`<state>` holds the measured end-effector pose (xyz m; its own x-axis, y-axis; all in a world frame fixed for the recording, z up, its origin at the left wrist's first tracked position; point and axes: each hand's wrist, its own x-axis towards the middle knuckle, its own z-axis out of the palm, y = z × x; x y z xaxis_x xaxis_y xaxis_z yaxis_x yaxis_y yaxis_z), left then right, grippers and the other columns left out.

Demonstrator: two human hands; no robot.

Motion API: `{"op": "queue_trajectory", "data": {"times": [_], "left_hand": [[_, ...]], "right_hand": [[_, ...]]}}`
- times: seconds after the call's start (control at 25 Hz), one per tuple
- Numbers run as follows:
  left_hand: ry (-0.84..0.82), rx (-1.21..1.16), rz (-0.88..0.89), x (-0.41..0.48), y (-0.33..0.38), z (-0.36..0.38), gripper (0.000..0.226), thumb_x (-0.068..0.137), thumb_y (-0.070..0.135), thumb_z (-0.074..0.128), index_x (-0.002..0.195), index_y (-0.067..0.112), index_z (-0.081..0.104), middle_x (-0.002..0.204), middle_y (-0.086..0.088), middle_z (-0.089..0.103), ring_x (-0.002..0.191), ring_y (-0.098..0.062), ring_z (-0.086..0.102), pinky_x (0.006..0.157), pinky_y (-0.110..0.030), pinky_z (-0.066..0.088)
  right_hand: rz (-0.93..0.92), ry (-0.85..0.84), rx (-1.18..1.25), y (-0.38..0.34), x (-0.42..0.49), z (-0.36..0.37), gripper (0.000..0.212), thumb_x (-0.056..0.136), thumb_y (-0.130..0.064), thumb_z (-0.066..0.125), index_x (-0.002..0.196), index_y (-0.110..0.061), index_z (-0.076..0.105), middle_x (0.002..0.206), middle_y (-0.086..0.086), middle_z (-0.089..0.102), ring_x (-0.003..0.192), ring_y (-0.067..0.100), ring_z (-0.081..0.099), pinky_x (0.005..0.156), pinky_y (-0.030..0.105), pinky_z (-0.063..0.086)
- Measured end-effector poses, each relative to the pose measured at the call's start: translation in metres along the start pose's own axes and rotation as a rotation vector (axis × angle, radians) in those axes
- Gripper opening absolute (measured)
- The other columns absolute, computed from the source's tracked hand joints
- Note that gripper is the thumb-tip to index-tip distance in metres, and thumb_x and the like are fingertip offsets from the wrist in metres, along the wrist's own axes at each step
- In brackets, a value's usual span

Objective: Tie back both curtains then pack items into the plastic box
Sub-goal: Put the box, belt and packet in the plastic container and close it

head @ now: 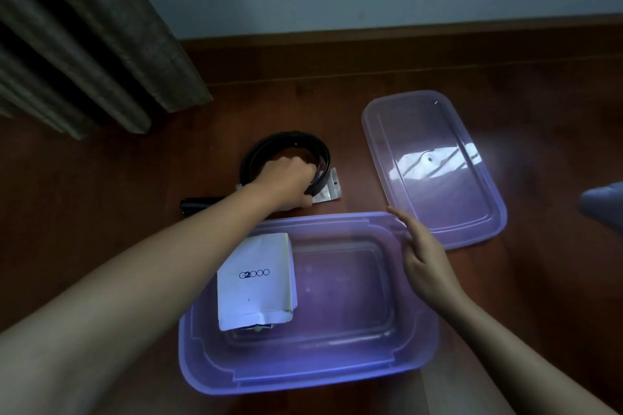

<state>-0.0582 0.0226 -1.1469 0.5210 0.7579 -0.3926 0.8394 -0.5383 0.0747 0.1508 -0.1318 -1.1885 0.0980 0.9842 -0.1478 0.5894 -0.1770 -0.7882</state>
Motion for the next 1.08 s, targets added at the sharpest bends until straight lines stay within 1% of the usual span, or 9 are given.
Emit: {"op": "queue_trajectory", "data": {"times": [0.12,0.24,0.32,0.4,0.52,0.6,0.76,1.0,1.08], "left_hand": [[0.112,0.024,0.043,-0.023,-0.003,-0.023,0.026,0.083,0.03,0.061,0.097,0.011,0.05,0.099,-0.009,0.061,0.089,-0.034,0.059,0.059,-0.034,0.039],[0.353,-0.135,0.143,-0.058,0.016,-0.03,0.027,0.083,0.033,0.06,0.096,0.011,0.051,0.095,-0.008,0.062,0.084,-0.035,0.061,0.061,-0.04,0.049],[0.582,-0.254,0.316,-0.083,0.04,-0.019,0.029,0.081,0.033,0.059,0.094,0.007,0.057,0.086,-0.011,0.064,0.076,-0.033,0.063,0.057,-0.04,0.052],[0.666,-0.258,0.479,-0.097,0.056,-0.001,0.029,0.079,0.029,0.062,0.095,0.005,0.058,0.079,-0.01,0.064,0.07,-0.03,0.063,0.054,-0.036,0.052],[0.677,-0.144,0.604,-0.106,0.069,0.031,0.029,0.077,0.026,0.065,0.096,0.009,0.051,0.07,-0.004,0.059,0.055,-0.022,0.06,0.039,-0.029,0.046],[0.653,-0.034,0.653,-0.113,0.079,0.052,0.012,0.08,0.019,0.055,0.091,0.013,0.056,0.063,0.001,0.054,0.047,-0.017,0.053,0.033,-0.025,0.039],[0.556,0.134,0.654,-0.114,0.085,0.079,0.022,0.074,0.009,0.047,0.077,0.02,0.065,0.058,0.006,0.051,0.044,-0.012,0.049,0.033,-0.02,0.03],[0.417,0.335,0.612,-0.081,0.072,0.097,0.028,0.065,0.004,0.042,0.072,0.017,0.065,0.056,0.003,0.054,0.041,-0.015,0.05,0.04,-0.018,0.041],[0.404,0.368,0.605,-0.078,0.074,0.105,0.031,0.069,0.008,0.043,0.081,0.016,0.07,0.059,0.002,0.057,0.044,-0.016,0.053,0.045,-0.02,0.045]], "right_hand": [[0.026,0.015,0.113,-0.009,0.009,0.001,0.045,0.092,-0.01,0.033,0.131,-0.025,0.049,0.129,-0.009,0.052,0.12,0.004,0.046,0.09,-0.003,0.029],[0.11,-0.011,0.293,-0.01,0.026,0.004,0.041,0.09,-0.015,0.042,0.128,-0.027,0.053,0.128,-0.008,0.057,0.12,0.006,0.049,0.097,0.007,0.036],[0.19,0.026,0.453,-0.011,0.03,0.005,0.036,0.086,-0.012,0.048,0.114,-0.029,0.063,0.111,-0.013,0.068,0.114,0.01,0.055,0.097,0.023,0.043],[0.229,0.082,0.563,-0.019,0.028,0.002,0.033,0.08,-0.003,0.052,0.087,-0.028,0.073,0.079,-0.02,0.072,0.092,0.004,0.061,0.079,0.015,0.048],[0.213,0.078,0.644,-0.02,0.023,-0.003,0.036,0.081,0.004,0.049,0.08,-0.023,0.072,0.068,-0.02,0.071,0.069,-0.007,0.063,0.07,0.011,0.048],[0.245,0.011,0.706,-0.018,0.022,-0.002,0.031,0.087,0.004,0.045,0.101,-0.015,0.066,0.076,-0.014,0.074,0.078,-0.001,0.067,0.076,0.016,0.051],[0.368,-0.067,0.853,-0.013,0.026,-0.005,0.036,0.082,-0.017,0.055,0.118,-0.018,0.062,0.105,0.004,0.071,0.105,0.024,0.062,0.096,0.037,0.047],[0.236,0.016,0.554,-0.01,0.025,0.004,0.031,0.096,-0.017,0.041,0.125,-0.015,0.055,0.123,0.006,0.061,0.119,0.022,0.054,0.107,0.041,0.039],[0.154,0.03,0.38,-0.012,0.022,0.006,0.031,0.1,-0.017,0.037,0.129,-0.024,0.047,0.128,-0.005,0.055,0.118,0.01,0.051,0.109,0.031,0.037]]}}
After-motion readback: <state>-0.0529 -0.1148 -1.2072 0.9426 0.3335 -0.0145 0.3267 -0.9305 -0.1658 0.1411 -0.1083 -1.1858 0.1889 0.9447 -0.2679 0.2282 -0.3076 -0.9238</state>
